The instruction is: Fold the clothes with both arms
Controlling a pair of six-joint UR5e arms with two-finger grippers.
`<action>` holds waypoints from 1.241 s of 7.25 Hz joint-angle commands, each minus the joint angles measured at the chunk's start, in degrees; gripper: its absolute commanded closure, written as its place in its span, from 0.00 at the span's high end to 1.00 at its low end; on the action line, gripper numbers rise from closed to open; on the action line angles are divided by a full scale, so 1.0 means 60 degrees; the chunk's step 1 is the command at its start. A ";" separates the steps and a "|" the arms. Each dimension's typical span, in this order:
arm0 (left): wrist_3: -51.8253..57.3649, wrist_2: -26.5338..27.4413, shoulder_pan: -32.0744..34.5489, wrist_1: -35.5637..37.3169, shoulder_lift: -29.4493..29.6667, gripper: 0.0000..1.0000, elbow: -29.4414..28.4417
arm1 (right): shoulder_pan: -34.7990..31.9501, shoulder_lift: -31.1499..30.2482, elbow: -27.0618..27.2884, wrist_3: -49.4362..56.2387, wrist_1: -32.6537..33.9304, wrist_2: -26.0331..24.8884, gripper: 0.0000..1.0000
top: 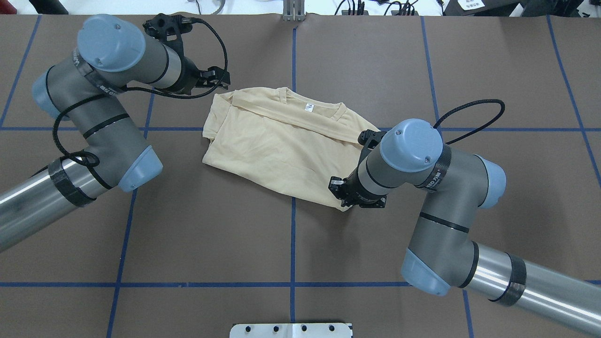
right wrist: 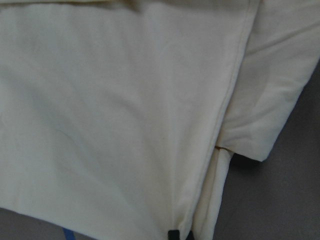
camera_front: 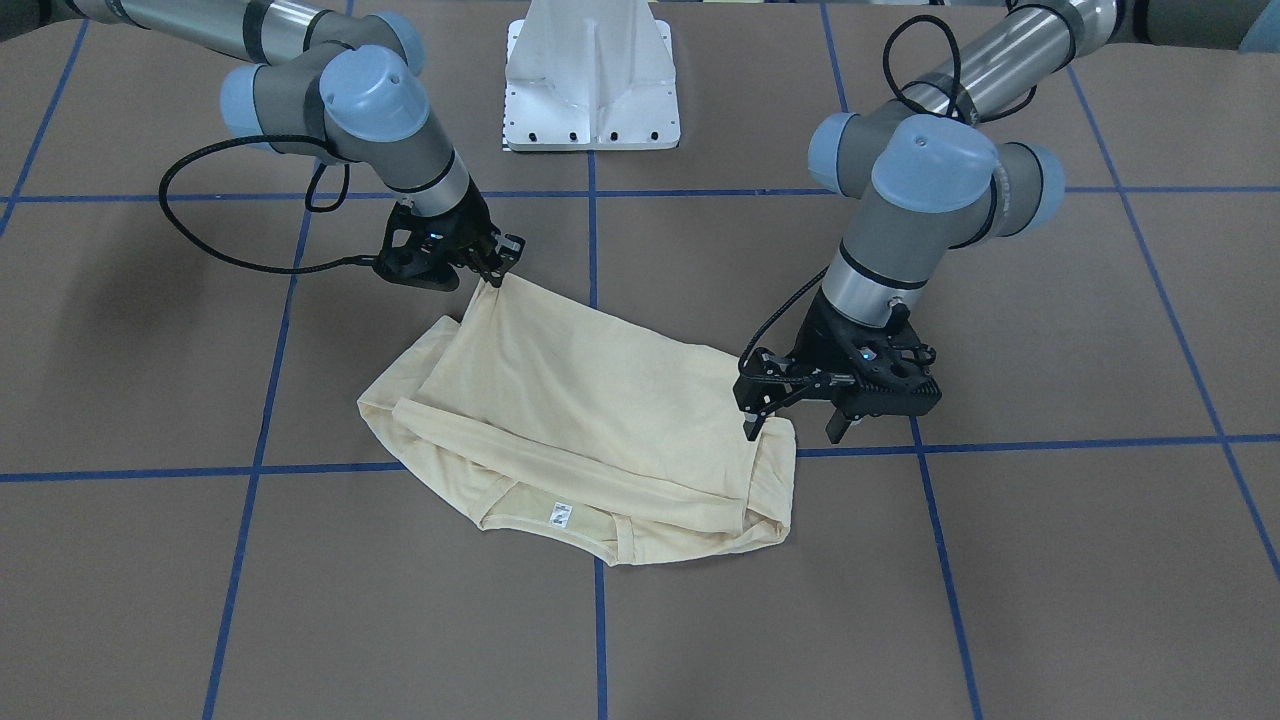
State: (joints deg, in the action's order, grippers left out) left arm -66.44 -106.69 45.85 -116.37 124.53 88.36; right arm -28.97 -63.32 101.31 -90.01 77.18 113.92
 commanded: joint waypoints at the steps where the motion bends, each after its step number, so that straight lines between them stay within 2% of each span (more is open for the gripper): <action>1: 0.0014 -0.0001 -0.0010 -0.0015 -0.0027 1.00 0.0010 | 0.0038 -0.0052 -0.0039 0.0046 -0.0002 0.0041 0.04; 2: 0.0014 -0.0001 -0.0010 -0.0015 -0.0042 1.00 0.0010 | 0.0053 -0.0053 -0.0054 0.0061 0.0012 -0.0002 0.96; 3: 0.0014 -0.0001 0.0005 -0.0015 -0.0114 1.00 0.0039 | 0.0024 -0.0053 0.0018 0.0047 0.0012 -0.0002 1.00; 7: 0.0014 -0.0059 -0.0010 -0.0015 -0.0320 1.00 0.0259 | 0.0184 -0.0140 0.0063 -0.0172 0.0012 -0.0163 1.00; 9: 0.0014 -0.0059 -0.0024 -0.0015 -0.0320 1.00 0.0230 | 0.0535 -0.0126 -0.0141 -0.0378 0.0041 -0.0616 1.00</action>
State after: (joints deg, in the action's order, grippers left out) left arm -66.36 -107.04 45.73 -116.46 122.63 89.81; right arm -26.85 -64.11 101.18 -91.82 77.34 111.44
